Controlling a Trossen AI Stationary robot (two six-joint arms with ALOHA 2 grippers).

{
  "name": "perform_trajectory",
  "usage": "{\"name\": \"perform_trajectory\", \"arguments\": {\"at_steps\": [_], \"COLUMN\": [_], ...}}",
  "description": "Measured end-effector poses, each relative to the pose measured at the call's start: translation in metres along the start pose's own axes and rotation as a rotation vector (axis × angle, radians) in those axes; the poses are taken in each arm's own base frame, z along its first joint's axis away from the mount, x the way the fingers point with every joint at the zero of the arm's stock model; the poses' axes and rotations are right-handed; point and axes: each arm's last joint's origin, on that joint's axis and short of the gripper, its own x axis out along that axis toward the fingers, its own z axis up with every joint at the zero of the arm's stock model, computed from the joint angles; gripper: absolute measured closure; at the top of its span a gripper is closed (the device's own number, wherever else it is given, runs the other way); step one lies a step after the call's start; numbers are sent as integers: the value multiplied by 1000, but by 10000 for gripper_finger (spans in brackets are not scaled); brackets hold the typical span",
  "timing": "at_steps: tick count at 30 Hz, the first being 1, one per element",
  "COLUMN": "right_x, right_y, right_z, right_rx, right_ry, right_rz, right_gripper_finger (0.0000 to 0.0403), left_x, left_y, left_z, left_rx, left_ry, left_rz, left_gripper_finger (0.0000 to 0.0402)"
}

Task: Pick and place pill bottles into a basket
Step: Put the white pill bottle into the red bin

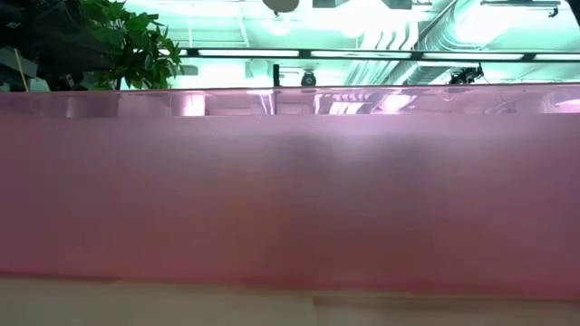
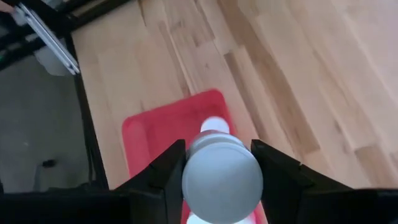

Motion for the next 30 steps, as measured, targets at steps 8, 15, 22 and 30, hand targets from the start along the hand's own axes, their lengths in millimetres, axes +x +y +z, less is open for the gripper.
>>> {"name": "perform_trajectory", "arguments": {"at_steps": [8,15,22,30], "right_x": [44,84,100,100], "right_y": [16,23,27,33], "right_z": [-38,-61,-66,-56], "right_rx": [20,5,-44,-86], "right_ry": [110,143,123,40], "right_rz": [-74,-1,90,190], "right_gripper_finger": [255,255,255,255], "left_x": [0,0,0,0], "left_y": [0,0,0,0], "left_z": [0,0,0,0], "left_rx": [0,0,0,0], "left_ry": [1,0,0,1], "left_rz": [0,0,0,0], "left_gripper_finger": [257,257,257,257]}}
